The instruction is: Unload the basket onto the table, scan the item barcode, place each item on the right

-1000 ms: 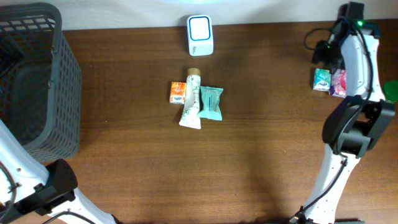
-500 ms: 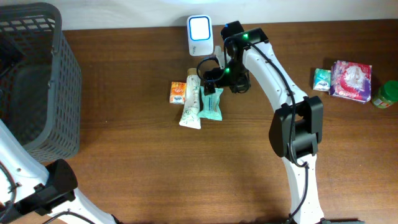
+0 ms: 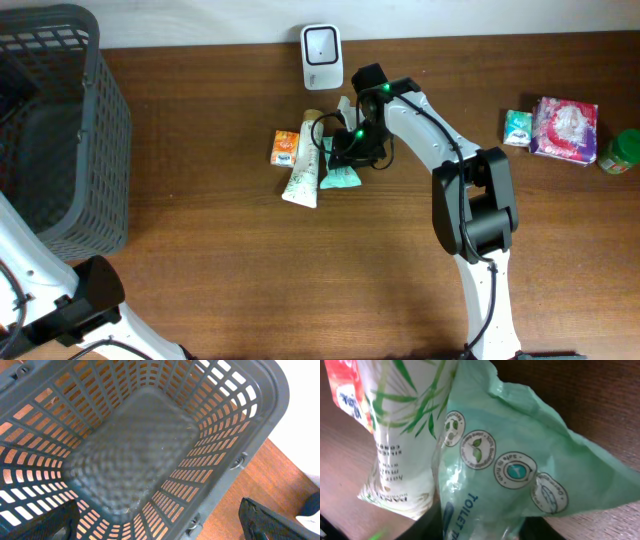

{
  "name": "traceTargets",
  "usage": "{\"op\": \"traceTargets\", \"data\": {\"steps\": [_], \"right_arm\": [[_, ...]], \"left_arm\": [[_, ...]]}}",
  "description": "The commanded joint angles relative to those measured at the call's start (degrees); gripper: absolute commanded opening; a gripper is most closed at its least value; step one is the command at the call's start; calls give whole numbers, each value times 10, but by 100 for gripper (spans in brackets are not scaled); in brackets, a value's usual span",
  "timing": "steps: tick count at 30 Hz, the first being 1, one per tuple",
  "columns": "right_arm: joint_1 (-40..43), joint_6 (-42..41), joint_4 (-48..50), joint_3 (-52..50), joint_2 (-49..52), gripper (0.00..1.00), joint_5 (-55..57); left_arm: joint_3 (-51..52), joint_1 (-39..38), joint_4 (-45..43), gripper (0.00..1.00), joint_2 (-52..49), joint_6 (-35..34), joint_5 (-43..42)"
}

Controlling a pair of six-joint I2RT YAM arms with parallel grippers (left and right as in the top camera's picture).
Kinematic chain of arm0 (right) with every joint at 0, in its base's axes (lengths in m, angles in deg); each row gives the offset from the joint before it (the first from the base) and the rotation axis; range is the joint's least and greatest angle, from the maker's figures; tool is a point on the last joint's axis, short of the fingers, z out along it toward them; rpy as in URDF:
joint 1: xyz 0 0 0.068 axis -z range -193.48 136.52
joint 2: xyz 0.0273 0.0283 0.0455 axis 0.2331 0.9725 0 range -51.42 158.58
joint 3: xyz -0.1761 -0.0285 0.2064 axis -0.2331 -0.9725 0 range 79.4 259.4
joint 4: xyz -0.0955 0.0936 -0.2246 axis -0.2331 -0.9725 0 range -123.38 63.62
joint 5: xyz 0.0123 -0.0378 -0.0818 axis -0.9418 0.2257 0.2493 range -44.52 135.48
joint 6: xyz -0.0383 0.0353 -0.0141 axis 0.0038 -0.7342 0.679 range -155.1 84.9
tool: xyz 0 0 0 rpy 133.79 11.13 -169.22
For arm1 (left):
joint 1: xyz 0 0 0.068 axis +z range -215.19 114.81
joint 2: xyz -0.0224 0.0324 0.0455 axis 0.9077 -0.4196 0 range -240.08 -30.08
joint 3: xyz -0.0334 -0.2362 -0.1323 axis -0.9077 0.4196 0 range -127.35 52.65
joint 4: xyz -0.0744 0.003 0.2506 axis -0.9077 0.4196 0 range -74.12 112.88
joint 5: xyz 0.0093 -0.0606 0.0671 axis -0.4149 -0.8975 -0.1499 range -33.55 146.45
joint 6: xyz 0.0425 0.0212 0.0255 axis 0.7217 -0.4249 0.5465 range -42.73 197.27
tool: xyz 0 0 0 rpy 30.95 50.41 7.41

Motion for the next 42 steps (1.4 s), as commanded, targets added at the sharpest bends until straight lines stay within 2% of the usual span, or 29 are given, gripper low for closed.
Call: {"op": "traceTargets", "data": {"steps": [1, 3, 4, 7, 10, 11, 12, 14, 17, 20, 25, 31, 34, 35, 36, 37, 40, 42], "right_arm": [[5, 1, -26, 17, -4, 20, 17], [7, 1, -92, 71, -4, 18, 104], [6, 0, -141, 118, -4, 15, 173], [-4, -72, -252, 197, -4, 13, 367], [-23, -124, -263, 176, -4, 15, 434], [-35, -126, -244, 146, -4, 25, 433], [-43, -126, -232, 128, -4, 43, 430], [-59, -126, -212, 106, -3, 74, 431], [-61, -119, -207, 108, -3, 81, 447], [-61, -115, -189, 108, -3, 81, 497], [-61, -116, -122, 52, -3, 61, 513], [-60, -126, -111, 31, -3, 61, 589], [-60, -126, -70, -12, -3, 61, 594], [-60, -126, -42, -39, -3, 54, 600], [-60, -126, -28, -52, -3, 26, 602], [-60, -126, -27, -49, -3, 14, 602], [-60, -126, -74, 13, -4, 11, 549], [-57, -116, -134, 106, -4, 10, 445]], "left_arm": [[-2, 1, -1, 99, 3, -3, 3], [-2, 1, -1, 99, 3, -3, 3], [-2, 1, -1, 99, 3, -3, 3], [-2, 1, -1, 99, 3, -3, 3], [-2, 1, -1, 99, 3, -3, 3], [-2, 1, -1, 99, 3, -3, 3], [-2, 1, -1, 99, 3, -3, 3], [-2, 1, -1, 99, 3, -3, 3], [-2, 1, -1, 99, 3, -3, 3], [-2, 1, -1, 99, 3, -3, 3], [-2, 1, -1, 99, 3, -3, 3], [-2, 1, -1, 99, 3, -3, 3], [-2, 1, -1, 99, 3, -3, 3], [-2, 1, -1, 99, 3, -3, 3], [-2, 1, -1, 99, 3, -3, 3], [-2, 1, -1, 99, 3, -3, 3], [-2, 1, -1, 99, 3, -3, 3], [-2, 1, -1, 99, 3, -3, 3]]}}
